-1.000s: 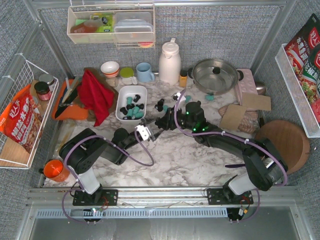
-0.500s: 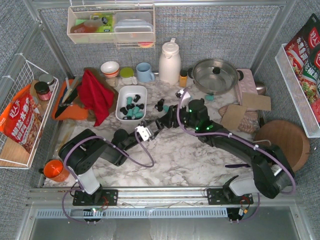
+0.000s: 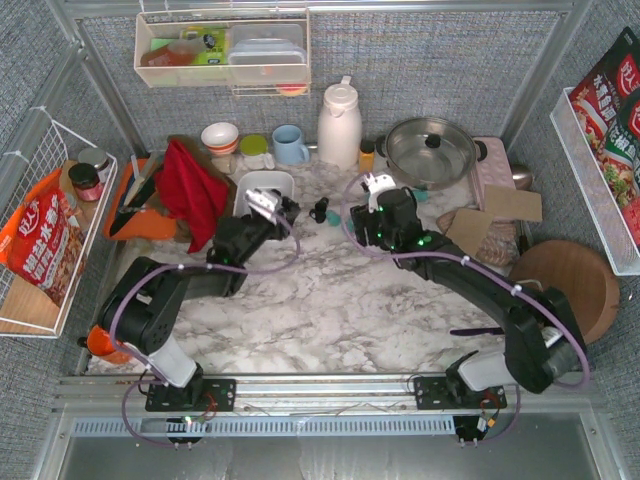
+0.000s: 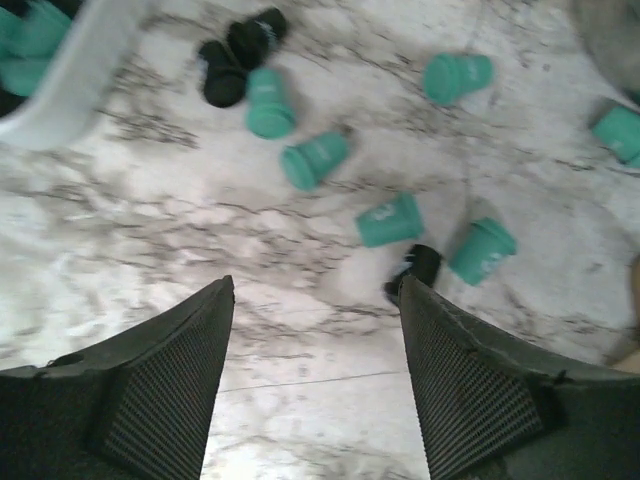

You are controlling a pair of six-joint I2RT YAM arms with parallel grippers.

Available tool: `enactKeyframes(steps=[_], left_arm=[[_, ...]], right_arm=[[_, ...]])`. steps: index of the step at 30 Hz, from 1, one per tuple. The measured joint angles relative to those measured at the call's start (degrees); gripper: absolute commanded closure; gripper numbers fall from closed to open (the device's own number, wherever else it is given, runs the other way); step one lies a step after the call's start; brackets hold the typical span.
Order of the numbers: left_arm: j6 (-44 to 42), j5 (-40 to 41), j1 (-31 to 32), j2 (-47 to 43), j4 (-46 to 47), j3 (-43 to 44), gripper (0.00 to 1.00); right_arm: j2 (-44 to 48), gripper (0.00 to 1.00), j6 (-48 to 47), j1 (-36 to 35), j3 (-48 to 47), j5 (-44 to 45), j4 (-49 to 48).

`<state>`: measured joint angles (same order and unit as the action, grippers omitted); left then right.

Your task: Mix the coffee capsules in the storage basket

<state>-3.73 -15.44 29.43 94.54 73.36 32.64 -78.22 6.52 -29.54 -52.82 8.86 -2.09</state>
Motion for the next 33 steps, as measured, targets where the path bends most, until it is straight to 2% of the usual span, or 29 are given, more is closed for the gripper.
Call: enactKeyframes(steps=[6,12,14,17,18,19,23,33], left_arm=[[5.29,2.36,-5.22,3.87,-21.33,12.66,0.72],[9.92,2.71,-9.84,10.93,-32.26,19.63,0.71],[11.30,2.03,-10.64,12.85,-35.45,22.38,0.62],[11.89,1.33,-10.82,14.29,-38.34,25.05,0.40],[11.93,1.33,-10.82,14.40,-38.97,25.38,0.28],[12.09,1.33,-10.82,14.40,-39.43,25.49,0.21],[12.74,2.05,-10.93,14.14,-40.35,24.94,0.02],[11.67,0.33,-10.82,5.73,-35.98,16.81,0.01]], right_arm=[[-10.23,0.23,-9.92,3.41,-9.29,2.80,8.20],[-22.71,0.23,-18.95,6.12,-18.32,-0.59,16.76],[-25.51,0.23,-20.87,6.47,-19.96,-1.49,18.58],[-28.20,0.23,-23.41,6.69,-21.18,-3.32,20.00],[-28.83,0.23,-24.13,6.73,-21.57,-3.58,20.33],[-29.51,0.24,-24.90,6.80,-22.12,-3.89,20.50],[-31.93,0.25,-26.99,7.30,-24.35,-4.87,21.16],[-36.15,0.35,-29.20,8.52,-27.36,-6.19,22.64]])
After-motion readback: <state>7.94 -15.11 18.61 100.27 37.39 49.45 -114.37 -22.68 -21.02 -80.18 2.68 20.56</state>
